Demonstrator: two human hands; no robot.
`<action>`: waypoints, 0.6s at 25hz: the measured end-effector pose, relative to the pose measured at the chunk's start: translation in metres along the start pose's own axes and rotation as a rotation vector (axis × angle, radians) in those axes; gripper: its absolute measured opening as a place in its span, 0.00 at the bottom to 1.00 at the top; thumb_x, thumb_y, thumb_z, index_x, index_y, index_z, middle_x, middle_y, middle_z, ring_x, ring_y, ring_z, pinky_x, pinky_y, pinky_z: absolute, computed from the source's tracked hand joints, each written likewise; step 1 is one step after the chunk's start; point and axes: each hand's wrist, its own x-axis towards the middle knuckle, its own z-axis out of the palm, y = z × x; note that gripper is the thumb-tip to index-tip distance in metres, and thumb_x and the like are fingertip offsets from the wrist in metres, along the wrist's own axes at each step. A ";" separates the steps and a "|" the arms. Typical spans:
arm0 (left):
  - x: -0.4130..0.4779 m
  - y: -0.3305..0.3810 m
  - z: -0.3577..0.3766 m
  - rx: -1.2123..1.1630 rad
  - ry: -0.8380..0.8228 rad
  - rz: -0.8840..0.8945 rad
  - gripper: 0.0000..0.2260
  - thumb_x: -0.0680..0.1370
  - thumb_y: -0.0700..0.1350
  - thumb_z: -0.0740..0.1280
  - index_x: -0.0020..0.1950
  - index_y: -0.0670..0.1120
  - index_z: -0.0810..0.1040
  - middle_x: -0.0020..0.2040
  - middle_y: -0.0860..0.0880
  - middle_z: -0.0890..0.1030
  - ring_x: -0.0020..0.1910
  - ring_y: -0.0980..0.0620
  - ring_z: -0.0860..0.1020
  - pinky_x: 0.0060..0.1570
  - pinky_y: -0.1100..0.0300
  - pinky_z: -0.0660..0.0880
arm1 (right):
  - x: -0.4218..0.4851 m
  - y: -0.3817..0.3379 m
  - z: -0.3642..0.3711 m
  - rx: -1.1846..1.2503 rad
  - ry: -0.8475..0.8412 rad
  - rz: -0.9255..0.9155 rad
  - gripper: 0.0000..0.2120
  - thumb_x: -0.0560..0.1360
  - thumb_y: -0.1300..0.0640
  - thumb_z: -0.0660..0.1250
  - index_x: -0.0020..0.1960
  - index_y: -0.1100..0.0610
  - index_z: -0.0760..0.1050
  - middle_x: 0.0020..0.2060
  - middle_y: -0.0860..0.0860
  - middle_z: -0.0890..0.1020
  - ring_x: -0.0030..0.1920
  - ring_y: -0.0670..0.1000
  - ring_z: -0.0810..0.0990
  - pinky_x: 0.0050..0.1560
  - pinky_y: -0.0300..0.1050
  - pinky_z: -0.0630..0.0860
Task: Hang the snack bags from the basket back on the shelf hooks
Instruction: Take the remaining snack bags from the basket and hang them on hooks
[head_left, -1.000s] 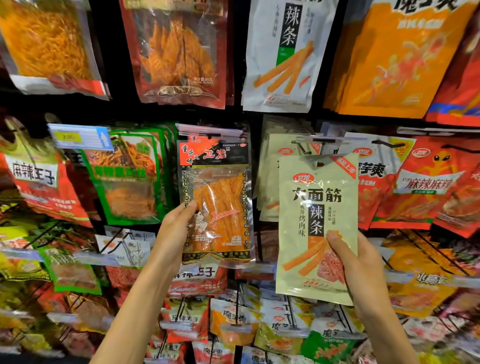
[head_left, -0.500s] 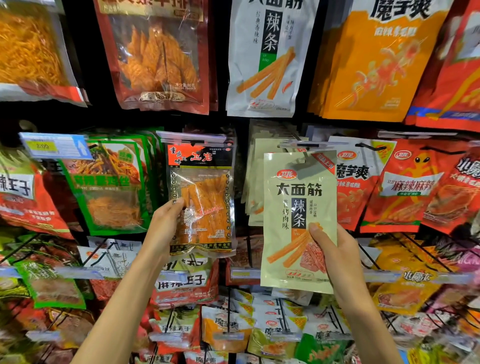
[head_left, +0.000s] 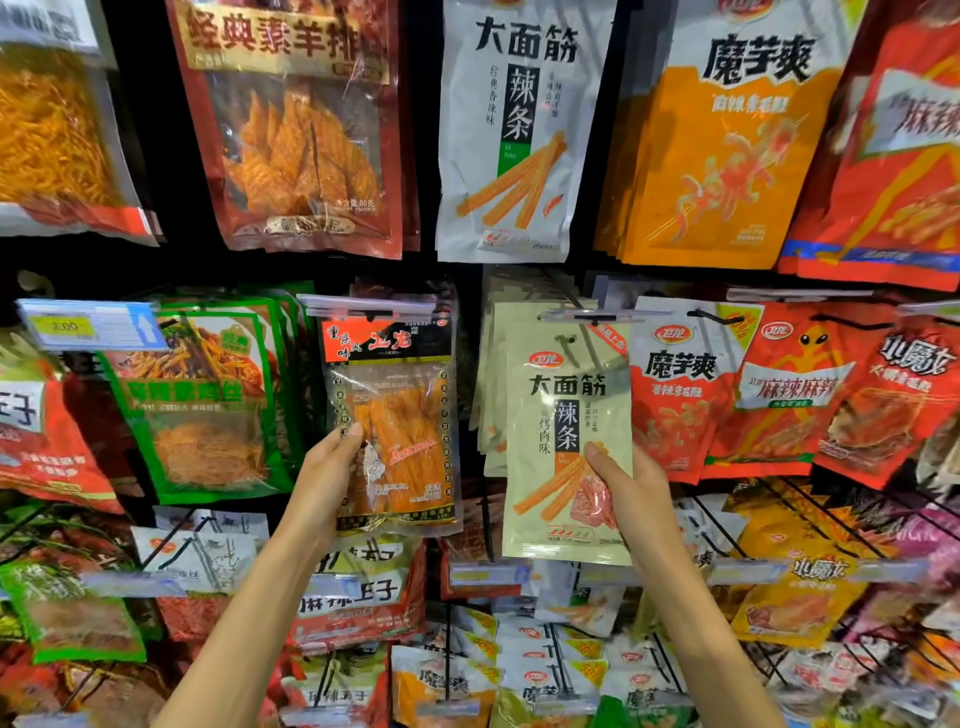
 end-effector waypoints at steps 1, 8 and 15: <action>0.006 -0.009 -0.003 -0.012 -0.027 -0.002 0.39 0.64 0.76 0.67 0.69 0.55 0.75 0.70 0.53 0.74 0.70 0.49 0.71 0.72 0.41 0.62 | 0.008 0.003 0.002 -0.032 -0.008 -0.008 0.12 0.80 0.55 0.66 0.63 0.51 0.78 0.56 0.47 0.85 0.59 0.49 0.81 0.62 0.49 0.75; 0.002 -0.001 0.000 -0.023 -0.016 0.016 0.39 0.70 0.72 0.64 0.76 0.53 0.67 0.75 0.53 0.67 0.75 0.50 0.64 0.74 0.44 0.59 | 0.047 0.024 0.010 -0.125 -0.070 0.057 0.17 0.80 0.48 0.65 0.67 0.50 0.76 0.59 0.45 0.83 0.61 0.48 0.80 0.65 0.52 0.75; -0.004 0.012 0.005 0.059 -0.024 0.030 0.09 0.83 0.55 0.58 0.55 0.56 0.77 0.51 0.59 0.77 0.51 0.57 0.74 0.54 0.55 0.69 | 0.059 0.030 0.016 -0.179 -0.078 0.097 0.32 0.71 0.32 0.66 0.68 0.51 0.75 0.59 0.49 0.83 0.61 0.51 0.81 0.66 0.59 0.74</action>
